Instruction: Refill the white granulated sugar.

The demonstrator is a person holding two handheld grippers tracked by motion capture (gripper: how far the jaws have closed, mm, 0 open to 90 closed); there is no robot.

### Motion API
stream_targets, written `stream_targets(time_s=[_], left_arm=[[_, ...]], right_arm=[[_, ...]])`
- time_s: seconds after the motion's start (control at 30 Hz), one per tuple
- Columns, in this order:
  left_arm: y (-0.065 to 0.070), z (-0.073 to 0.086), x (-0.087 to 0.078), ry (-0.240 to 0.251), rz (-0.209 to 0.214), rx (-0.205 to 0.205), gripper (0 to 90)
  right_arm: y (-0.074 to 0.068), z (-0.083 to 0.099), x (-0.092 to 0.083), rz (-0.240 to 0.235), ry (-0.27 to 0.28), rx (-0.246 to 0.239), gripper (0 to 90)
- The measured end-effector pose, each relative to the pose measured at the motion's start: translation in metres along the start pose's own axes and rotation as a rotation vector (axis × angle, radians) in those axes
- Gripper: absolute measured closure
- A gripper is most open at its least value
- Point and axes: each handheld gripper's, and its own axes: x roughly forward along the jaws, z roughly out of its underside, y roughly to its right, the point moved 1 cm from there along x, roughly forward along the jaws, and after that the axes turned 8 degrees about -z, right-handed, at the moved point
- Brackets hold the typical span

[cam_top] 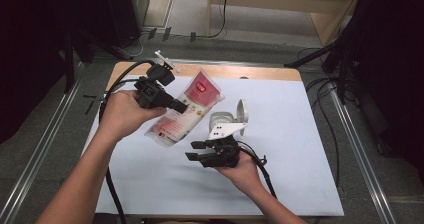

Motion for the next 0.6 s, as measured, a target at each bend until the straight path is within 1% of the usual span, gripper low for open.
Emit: stream_targets(time_s=[0.07,0.1,0.13,0.17,0.23,0.27,0.3,0.33,0.37,0.4,0.43,0.53,0.57,0.6], left_arm=[[-0.001,0.0,-0.002,-0.004,-0.005,0.008,90.0],[-0.001,0.001,-0.002,0.003,-0.005,0.003,90.0],[-0.002,0.001,-0.002,0.006,-0.01,0.011,90.0],[-0.002,0.002,-0.002,0.008,-0.006,0.003,90.0],[-0.003,0.002,-0.002,0.013,-0.008,0.004,90.0],[-0.003,0.002,-0.002,0.012,-0.007,0.007,90.0],[-0.003,0.003,-0.002,0.007,-0.001,0.018,90.0],[-0.003,0.003,-0.001,0.017,0.007,0.033,90.0],[-0.004,0.004,0.0,0.023,0.008,0.037,90.0],[-0.005,0.005,-0.001,0.011,0.017,0.036,90.0],[-0.006,0.005,0.0,0.02,0.01,0.027,90.0],[-0.011,0.007,-0.001,0.032,-0.003,0.009,90.0],[-0.014,0.007,-0.002,0.033,-0.008,0.012,90.0],[-0.015,0.007,-0.001,0.047,-0.011,-0.003,90.0]], right_arm=[[-0.002,0.0,-0.003,-0.01,-0.01,-0.007,56.9],[-0.003,0.001,-0.005,-0.024,-0.011,-0.018,56.1],[-0.004,0.001,-0.006,-0.027,-0.011,-0.033,56.0],[-0.005,0.001,-0.007,-0.037,-0.017,-0.052,55.4],[-0.005,0.001,-0.01,-0.044,-0.024,-0.074,55.4],[-0.005,0.001,-0.012,-0.055,-0.029,-0.071,55.5],[-0.004,0.001,-0.014,-0.06,-0.03,-0.068,55.5],[-0.003,0.002,-0.016,-0.066,-0.032,-0.058,55.5],[-0.002,0.002,-0.018,-0.079,-0.033,-0.047,55.4],[0.0,0.003,-0.021,-0.084,-0.033,-0.047,55.5],[0.003,0.003,-0.025,-0.09,-0.032,-0.041,55.5],[0.007,0.005,-0.033,-0.086,-0.037,-0.041,55.7],[0.008,0.006,-0.037,-0.084,-0.039,-0.037,55.8],[0.009,0.007,-0.04,-0.087,-0.038,-0.038,55.8]])
